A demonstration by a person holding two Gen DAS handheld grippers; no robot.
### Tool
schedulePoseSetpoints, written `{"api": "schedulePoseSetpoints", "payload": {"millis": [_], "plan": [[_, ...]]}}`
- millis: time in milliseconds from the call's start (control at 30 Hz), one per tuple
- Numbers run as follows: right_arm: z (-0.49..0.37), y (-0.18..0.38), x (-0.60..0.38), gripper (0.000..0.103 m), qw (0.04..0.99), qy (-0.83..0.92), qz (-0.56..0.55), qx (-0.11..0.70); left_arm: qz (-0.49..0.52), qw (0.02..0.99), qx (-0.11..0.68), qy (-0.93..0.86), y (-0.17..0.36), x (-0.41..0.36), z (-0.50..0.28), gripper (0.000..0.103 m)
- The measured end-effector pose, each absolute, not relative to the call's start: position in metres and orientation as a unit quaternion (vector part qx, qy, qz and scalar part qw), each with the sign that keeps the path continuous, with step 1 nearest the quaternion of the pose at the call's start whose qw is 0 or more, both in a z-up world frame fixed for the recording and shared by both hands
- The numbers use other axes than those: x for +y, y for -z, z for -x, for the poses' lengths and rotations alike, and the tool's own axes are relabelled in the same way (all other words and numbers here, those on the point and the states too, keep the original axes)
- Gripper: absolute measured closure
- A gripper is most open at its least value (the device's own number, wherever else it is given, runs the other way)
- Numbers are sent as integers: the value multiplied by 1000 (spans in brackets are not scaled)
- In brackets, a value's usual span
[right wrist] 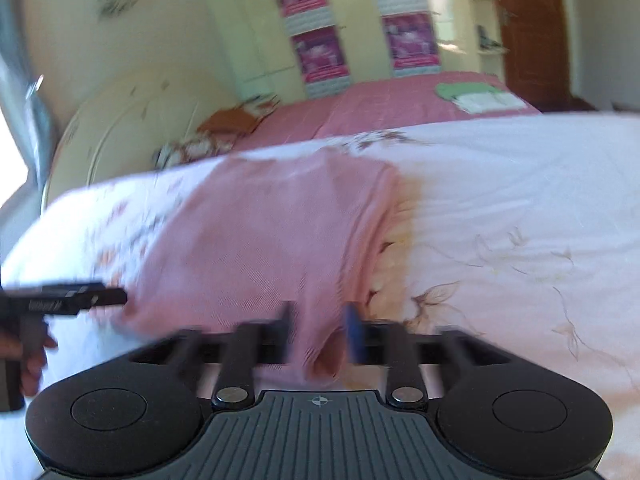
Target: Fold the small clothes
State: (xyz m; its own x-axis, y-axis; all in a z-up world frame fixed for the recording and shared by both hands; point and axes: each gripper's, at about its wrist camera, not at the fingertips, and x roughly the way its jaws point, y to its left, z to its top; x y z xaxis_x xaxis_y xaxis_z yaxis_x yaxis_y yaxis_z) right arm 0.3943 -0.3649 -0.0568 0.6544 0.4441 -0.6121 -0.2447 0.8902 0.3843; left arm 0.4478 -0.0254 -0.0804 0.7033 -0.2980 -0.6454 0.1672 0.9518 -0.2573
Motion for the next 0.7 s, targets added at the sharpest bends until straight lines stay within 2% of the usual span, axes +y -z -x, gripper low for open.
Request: {"api": "schedulePoseSetpoints", "payload": {"millis": [33,67,133,200,367,500,533,567,700], "plan": [[-399,57,-375,20,899,-188,-169,358,98,918,363,130,78,-25,-455,3],[-406,57,-384,20,893,-189,-197,357,104,916,362,138,77,-25,-463,4],[-424,61,-395,21,875,-190,-245,372,112,907,376,150,78,-27,-482,12],[-440,66,-401,27,862,-198,-277,377,124,897,391,166,84,-31,-498,12],[-476,88,-408,31,825,-205,-317,420,122,875,435,178,107,-41,-525,12],[-491,96,-404,36,815,-222,-298,446,130,865,442,198,118,-44,-536,12],[-493,95,-401,42,816,-224,-285,450,133,864,442,202,120,-44,-538,12],[-494,94,-398,43,818,-228,-271,453,136,862,443,206,121,-45,-541,12],[-502,94,-398,44,808,-257,-262,461,137,852,453,224,121,-48,-550,16]]}}
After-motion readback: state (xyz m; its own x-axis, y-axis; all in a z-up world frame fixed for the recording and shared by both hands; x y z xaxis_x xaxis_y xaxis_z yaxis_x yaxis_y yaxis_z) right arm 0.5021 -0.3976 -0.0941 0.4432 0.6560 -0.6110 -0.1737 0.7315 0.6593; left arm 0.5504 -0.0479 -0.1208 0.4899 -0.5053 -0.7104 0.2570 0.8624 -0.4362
